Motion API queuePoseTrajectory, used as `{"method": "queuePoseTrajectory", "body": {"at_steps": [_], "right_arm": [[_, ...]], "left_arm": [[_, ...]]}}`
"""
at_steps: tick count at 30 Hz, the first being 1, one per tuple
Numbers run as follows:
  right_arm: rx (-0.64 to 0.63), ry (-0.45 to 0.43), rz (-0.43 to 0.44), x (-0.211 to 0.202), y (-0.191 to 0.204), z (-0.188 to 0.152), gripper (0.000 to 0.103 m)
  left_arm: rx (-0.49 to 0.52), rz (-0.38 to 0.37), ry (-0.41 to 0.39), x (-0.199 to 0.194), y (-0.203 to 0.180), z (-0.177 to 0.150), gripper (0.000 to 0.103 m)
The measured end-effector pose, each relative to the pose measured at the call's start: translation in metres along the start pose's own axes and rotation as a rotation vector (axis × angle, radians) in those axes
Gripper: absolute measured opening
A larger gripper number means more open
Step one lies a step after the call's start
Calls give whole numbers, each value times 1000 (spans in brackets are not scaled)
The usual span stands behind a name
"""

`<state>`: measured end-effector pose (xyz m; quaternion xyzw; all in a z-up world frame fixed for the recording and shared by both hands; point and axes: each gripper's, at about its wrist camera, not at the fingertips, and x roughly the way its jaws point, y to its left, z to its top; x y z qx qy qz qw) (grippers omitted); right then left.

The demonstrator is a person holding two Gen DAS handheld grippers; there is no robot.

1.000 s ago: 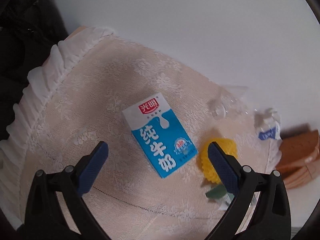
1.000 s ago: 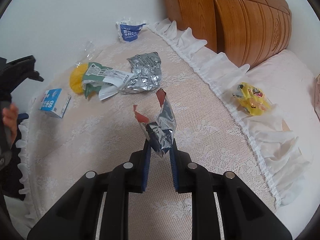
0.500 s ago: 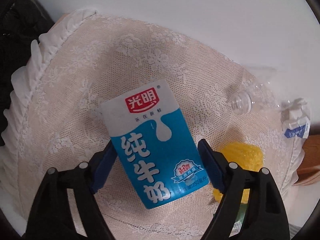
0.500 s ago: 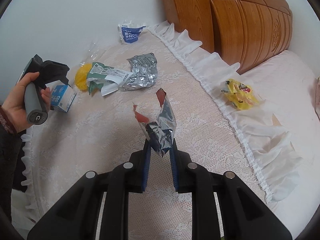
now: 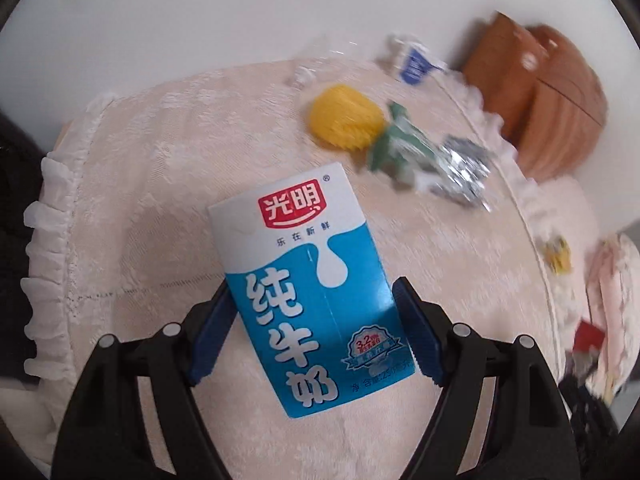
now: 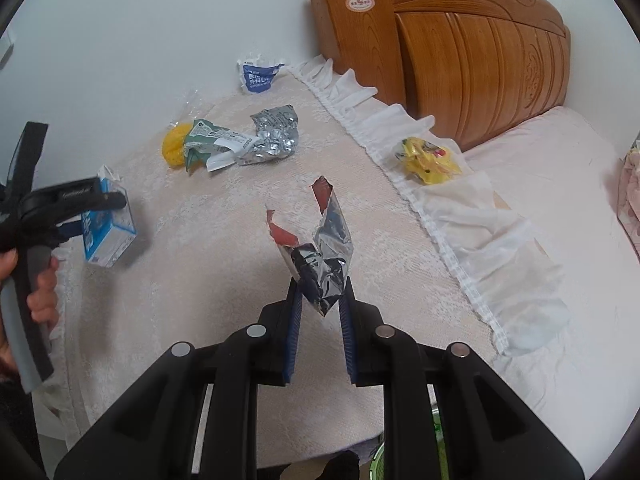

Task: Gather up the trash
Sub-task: 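Grasp the blue-white milk carton with the left tool while the right tool holds the foil, then carry the carton and foil to the wastebasket and open both tools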

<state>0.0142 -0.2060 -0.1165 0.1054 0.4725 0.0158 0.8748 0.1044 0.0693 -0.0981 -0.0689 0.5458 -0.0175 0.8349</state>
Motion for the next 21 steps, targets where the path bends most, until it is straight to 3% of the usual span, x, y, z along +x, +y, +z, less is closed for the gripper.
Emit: {"method": "queuePoseTrajectory", "body": {"at_steps": [4,7,15,21], "right_arm": [[48,25,-22,-16,-30,-38,19],[94,55,-86,-30,-62,-74,19],[326,81,-243,-80,-155,-166,19],[475,82,-323,-109,-209,-224,19]], "left_arm": [[217,-132,45,-23,-48,-65,75],[353,-198,92,-29,-86,-105,75],[753,-410,162,-31,-218,-178,75],[1040,-482,260,-6,-310,-258,75]]}}
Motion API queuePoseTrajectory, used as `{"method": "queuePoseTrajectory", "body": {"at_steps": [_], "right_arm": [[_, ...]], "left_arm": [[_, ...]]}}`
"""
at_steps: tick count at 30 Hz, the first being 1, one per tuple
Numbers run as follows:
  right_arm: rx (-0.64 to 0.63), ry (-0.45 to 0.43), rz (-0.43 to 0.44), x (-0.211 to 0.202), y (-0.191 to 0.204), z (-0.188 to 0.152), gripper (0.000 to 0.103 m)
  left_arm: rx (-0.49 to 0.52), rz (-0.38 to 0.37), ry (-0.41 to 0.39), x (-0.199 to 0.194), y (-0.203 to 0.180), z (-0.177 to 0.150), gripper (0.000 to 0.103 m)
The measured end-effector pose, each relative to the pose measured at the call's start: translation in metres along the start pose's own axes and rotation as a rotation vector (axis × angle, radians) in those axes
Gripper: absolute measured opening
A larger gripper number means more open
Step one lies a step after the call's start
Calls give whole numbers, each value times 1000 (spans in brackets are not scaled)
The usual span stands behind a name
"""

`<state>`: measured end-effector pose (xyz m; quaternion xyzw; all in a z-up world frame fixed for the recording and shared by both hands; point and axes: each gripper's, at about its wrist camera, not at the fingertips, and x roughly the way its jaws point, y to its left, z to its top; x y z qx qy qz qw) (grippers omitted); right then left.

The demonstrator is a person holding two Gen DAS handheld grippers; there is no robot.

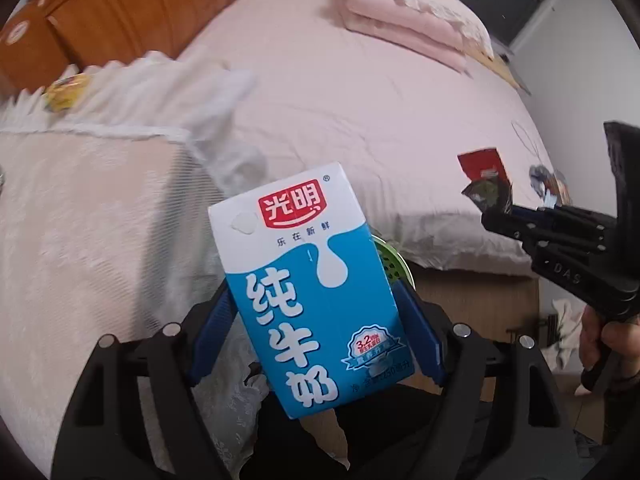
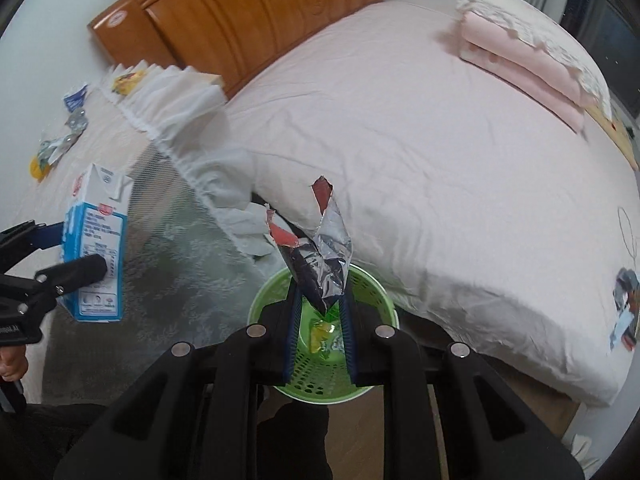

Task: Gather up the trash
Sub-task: 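Carry the carton and foil to the wastebasket and open both tools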

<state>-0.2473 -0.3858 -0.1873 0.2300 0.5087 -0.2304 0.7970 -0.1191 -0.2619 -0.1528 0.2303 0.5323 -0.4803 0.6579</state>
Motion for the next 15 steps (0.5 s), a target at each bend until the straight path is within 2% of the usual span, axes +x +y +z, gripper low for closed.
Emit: {"method": "queuePoseTrajectory", "body": {"at_steps": [4,9,11,15], "right_arm": [[52,4,-17,1,-35,-9,19],[62,20,-8,10,-57,-12,19],[55,32,0,16,-60,-12,19],[39,59,12,27,-58,-12,20]], "left_arm": [[85,-40,115,63,-40,7,75],[145,27,219,114,-62,4,76],[145,52,230,120,-63,2,76],[113,43,205,114,-60,2,85]]}}
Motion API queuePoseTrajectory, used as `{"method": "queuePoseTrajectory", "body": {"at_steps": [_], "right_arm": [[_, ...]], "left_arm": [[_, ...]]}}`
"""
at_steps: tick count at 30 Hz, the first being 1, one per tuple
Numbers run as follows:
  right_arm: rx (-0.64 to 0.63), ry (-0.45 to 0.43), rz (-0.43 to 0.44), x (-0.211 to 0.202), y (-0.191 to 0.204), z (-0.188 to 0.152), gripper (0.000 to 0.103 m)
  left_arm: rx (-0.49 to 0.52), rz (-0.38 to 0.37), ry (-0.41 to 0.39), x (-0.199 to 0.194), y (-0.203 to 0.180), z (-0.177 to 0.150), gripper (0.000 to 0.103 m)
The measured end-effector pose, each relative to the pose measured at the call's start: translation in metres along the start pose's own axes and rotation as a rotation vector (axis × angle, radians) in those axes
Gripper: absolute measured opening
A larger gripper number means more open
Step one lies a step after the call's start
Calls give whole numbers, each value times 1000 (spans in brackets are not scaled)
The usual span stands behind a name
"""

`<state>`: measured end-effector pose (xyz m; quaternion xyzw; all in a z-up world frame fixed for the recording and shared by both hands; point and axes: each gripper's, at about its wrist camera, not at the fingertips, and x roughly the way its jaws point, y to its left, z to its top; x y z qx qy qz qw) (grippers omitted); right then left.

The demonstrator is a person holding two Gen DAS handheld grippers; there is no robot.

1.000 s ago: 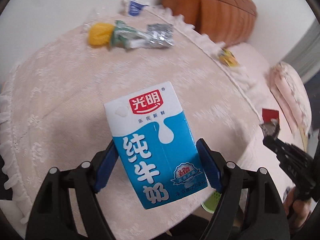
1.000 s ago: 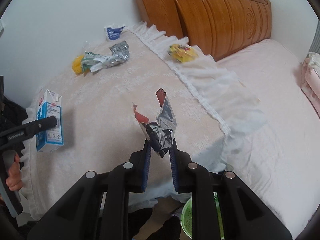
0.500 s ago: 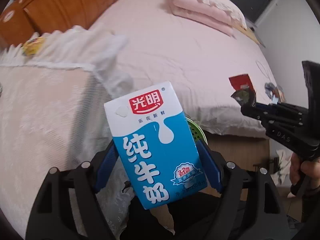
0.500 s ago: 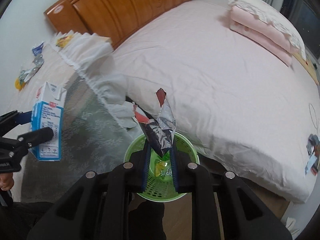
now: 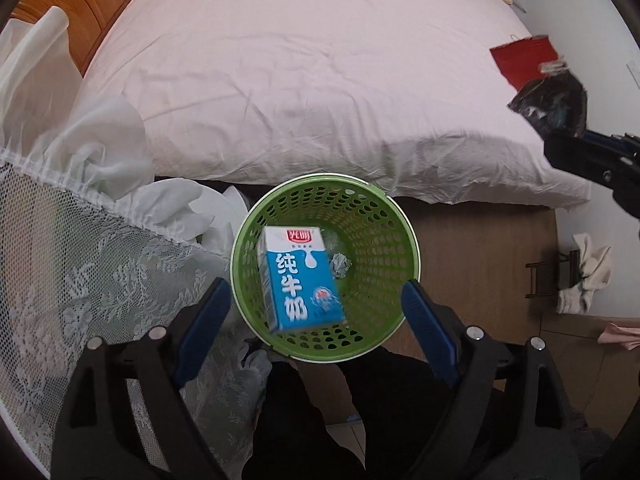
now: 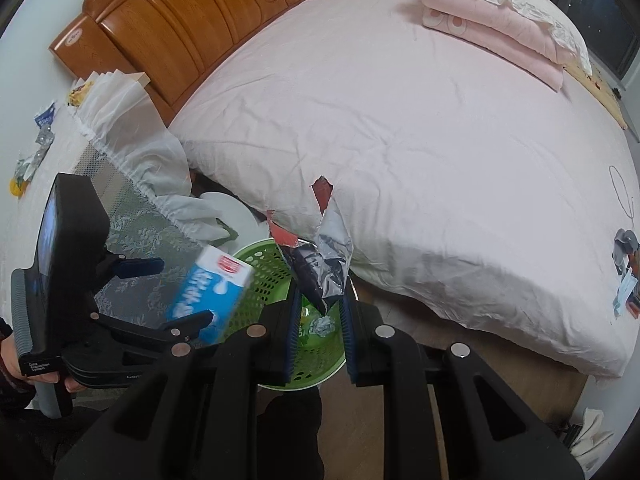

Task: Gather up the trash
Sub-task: 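Carry the carton and foil to the wastebasket and open both tools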

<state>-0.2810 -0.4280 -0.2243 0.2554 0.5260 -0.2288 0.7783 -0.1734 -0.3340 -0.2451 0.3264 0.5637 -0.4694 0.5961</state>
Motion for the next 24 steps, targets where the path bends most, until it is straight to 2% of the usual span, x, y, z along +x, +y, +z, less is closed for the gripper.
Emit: {"method": "queuePoseTrajectory", "body": {"at_steps": [3,5,8,12,14,16,17,18,20,24], "right_arm": [[-13,19,7,9,5,0,19],[-21,36,15,15,11,-1,20],[-41,64,29,27,22,-3,21],[-72,109,52,48,43,-9,21],[-96,148,63,64,56,-13,23],[-120,182,65,79,68,-17,43],[-128,189,55,84,74,-19,66],[-138,191,40,89,80,-20,84],[-155,200,13,96,92,-20,90],[-153,189,14,91,110,-8,91]], "left_arm": [[-22,42,-50,-16,5,0,85],[-70,92,-111,-37,19,-2,85],[-149,127,-199,-75,41,-5,86],[-235,176,-304,-127,67,-21,95],[-272,179,-334,-149,80,-31,95],[-300,190,-360,-166,88,-43,95],[-311,197,-372,-173,92,-49,95],[-320,205,-381,-178,96,-55,95],[-340,229,-395,-187,104,-65,95],[-391,258,-430,-203,121,-85,95]]}}
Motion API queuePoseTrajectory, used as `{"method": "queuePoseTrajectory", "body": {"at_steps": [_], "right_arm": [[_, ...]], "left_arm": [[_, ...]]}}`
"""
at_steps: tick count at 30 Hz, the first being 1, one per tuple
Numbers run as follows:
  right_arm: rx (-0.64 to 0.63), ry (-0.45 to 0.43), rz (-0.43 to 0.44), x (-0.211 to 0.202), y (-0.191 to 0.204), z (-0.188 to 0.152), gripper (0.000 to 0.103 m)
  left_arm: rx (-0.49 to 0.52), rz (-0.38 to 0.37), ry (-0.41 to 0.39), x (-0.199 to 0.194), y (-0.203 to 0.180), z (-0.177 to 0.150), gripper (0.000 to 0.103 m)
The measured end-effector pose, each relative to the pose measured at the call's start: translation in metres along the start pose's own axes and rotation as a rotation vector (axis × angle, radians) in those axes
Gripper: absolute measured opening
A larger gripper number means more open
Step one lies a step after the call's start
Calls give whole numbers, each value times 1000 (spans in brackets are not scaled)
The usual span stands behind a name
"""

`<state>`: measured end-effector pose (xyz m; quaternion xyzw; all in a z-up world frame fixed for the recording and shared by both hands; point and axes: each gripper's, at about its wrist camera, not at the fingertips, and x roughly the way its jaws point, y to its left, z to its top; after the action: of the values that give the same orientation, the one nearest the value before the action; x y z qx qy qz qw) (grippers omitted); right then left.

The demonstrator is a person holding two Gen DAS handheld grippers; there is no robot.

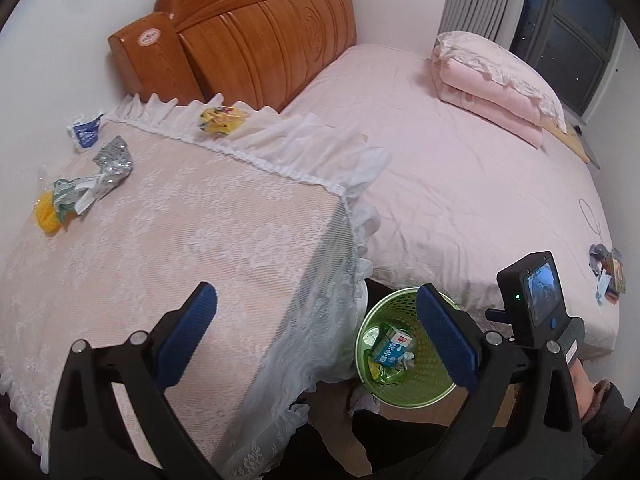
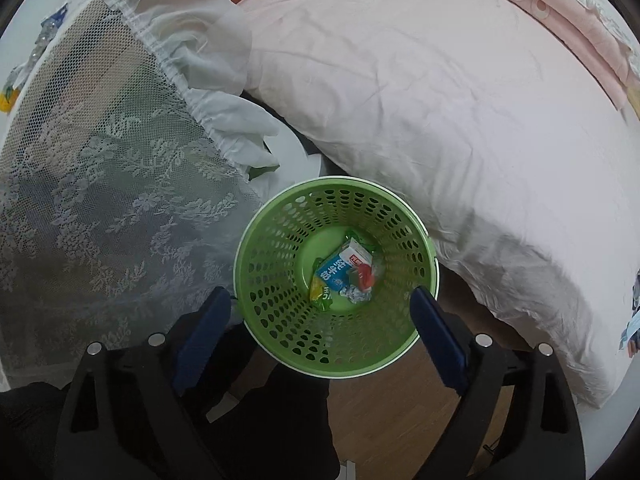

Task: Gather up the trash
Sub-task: 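Carry the carton and foil to the wastebasket and open both tools, then return to the bed and grasp the yellow snack bag with the right tool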

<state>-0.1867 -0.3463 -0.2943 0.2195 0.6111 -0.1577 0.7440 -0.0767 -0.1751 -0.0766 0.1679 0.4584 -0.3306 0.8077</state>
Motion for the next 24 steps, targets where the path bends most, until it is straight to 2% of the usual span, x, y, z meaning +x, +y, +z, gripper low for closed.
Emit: {"method": "queuePoseTrajectory", "body": {"at_steps": [3,9,13,24], "right_arm": [[-8,-69,22,-26,13,14,98],[-103,-219,47,-83,58,40,100],[-165,-279,71,-108,85,53,100],[-262,-304,116,-122,139,72,101]], "left_arm": [[-59,23,-22,-12,23,-2,95],[-174,54,-55,-25,59,-13,95],[-229,73,-61,-30,77,-22,95],[-336,131,-68,-36,118,-38,95]]}}
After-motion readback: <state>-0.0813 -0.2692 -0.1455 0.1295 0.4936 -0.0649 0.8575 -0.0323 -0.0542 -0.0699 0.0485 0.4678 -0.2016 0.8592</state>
